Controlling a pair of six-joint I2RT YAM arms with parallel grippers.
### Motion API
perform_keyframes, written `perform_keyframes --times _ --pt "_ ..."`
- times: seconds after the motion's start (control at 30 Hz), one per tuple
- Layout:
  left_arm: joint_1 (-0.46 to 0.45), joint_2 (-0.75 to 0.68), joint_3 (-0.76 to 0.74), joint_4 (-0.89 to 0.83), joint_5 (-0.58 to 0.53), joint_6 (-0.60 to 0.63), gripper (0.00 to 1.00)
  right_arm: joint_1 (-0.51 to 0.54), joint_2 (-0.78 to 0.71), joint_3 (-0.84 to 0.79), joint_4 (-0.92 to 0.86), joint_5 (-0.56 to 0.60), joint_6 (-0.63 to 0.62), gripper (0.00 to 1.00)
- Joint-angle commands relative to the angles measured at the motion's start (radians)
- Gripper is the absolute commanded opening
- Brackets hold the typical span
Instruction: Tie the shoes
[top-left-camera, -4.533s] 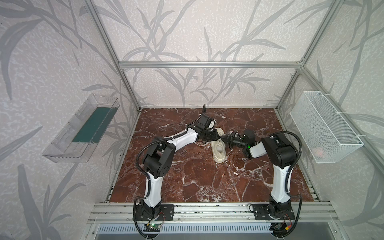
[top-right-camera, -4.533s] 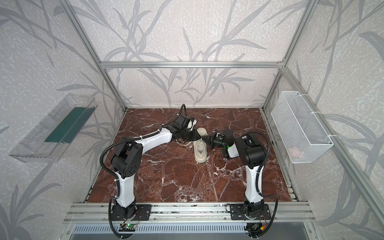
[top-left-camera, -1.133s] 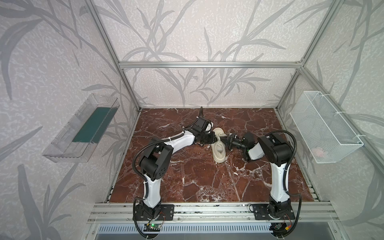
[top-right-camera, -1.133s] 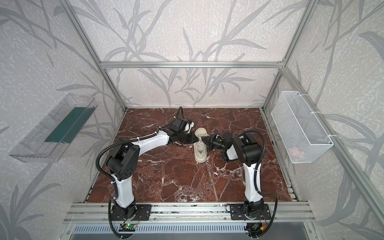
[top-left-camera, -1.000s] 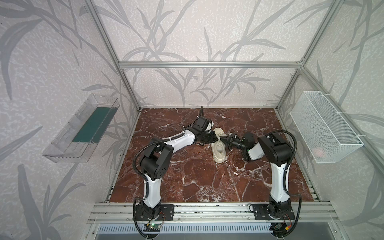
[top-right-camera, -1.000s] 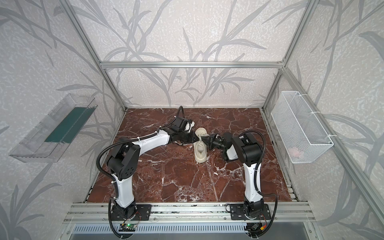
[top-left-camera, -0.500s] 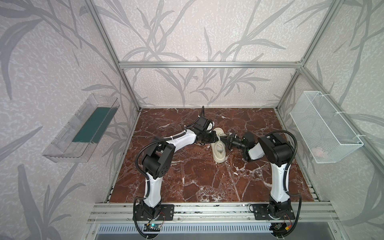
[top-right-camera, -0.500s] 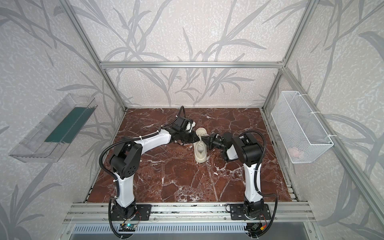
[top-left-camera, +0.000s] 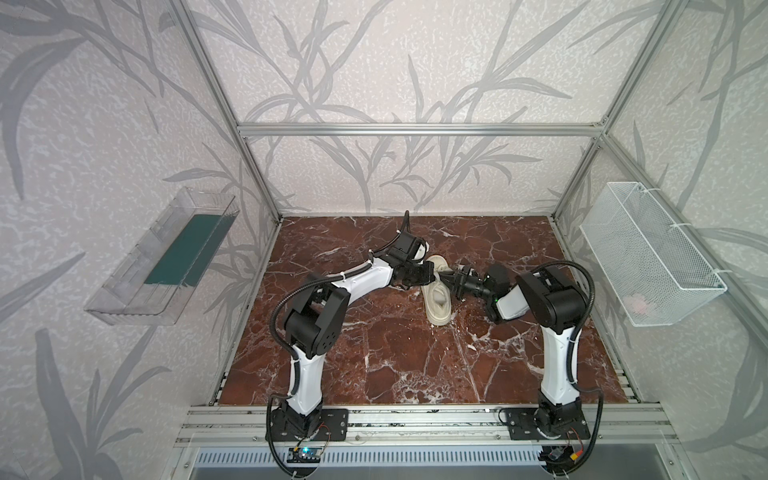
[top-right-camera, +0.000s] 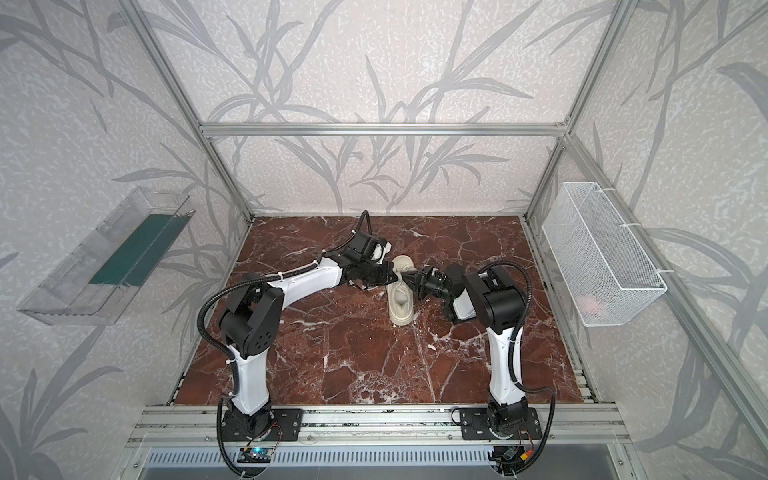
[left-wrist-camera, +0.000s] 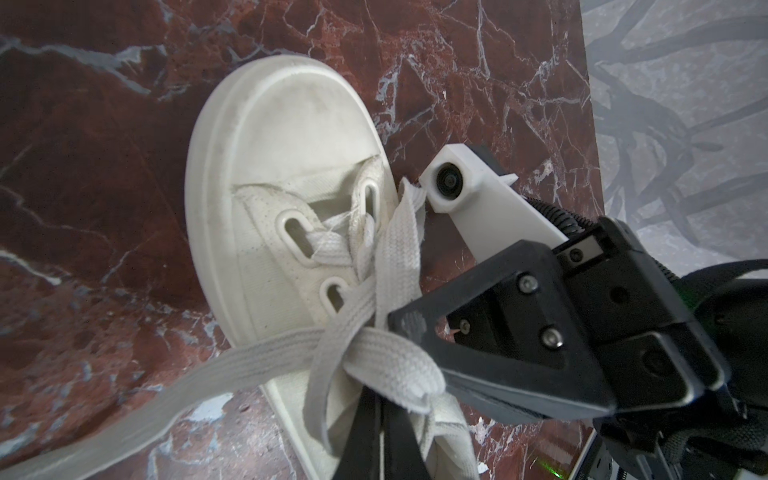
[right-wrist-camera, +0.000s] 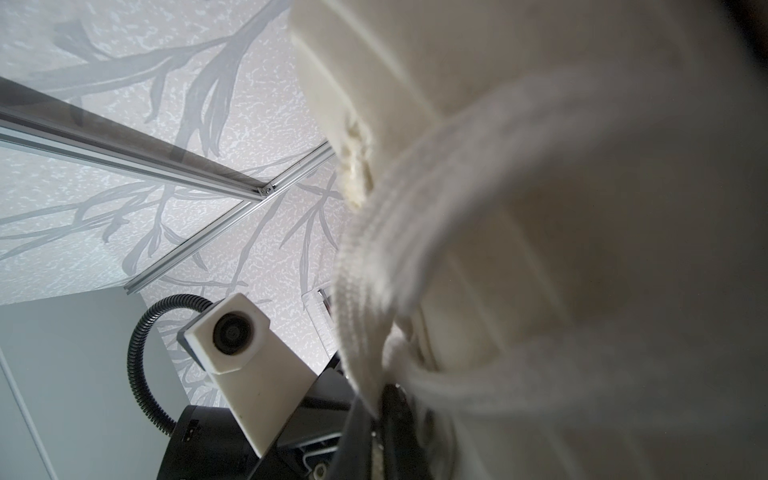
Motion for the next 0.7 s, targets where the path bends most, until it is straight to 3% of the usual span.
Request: perform_keyframes --times 0.0,0.1,0.47,0.57,0.67 --pt "-0.002 -0.062 0.025 -0.051 -0.019 0.023 0.00 -0.015 -0.047 -0.023 0.034 -0.007 -0.010 0.25" --pt "-0.002 -0.091 0.026 -0.075 -0.026 0.030 0.00 -0.026 -0.064 -0.047 0.034 -0.005 -0.015 0.30" --pt "-0.001 -0.196 0.047 -0.170 -0.060 0.049 0.00 -0.067 -0.203 -0.157 -0.001 -0.025 -0.052 0.36" --pt "-0.002 -0.207 0.056 -0.197 -0.046 0.051 0.00 -0.078 -0.273 -0.181 -0.093 -0.036 -0.128 0.37" --pt "-0.001 -0.205 0.075 -0.253 -0.023 0.055 0.00 -0.085 -0.390 -0.172 -0.323 -0.058 -0.335 0.37"
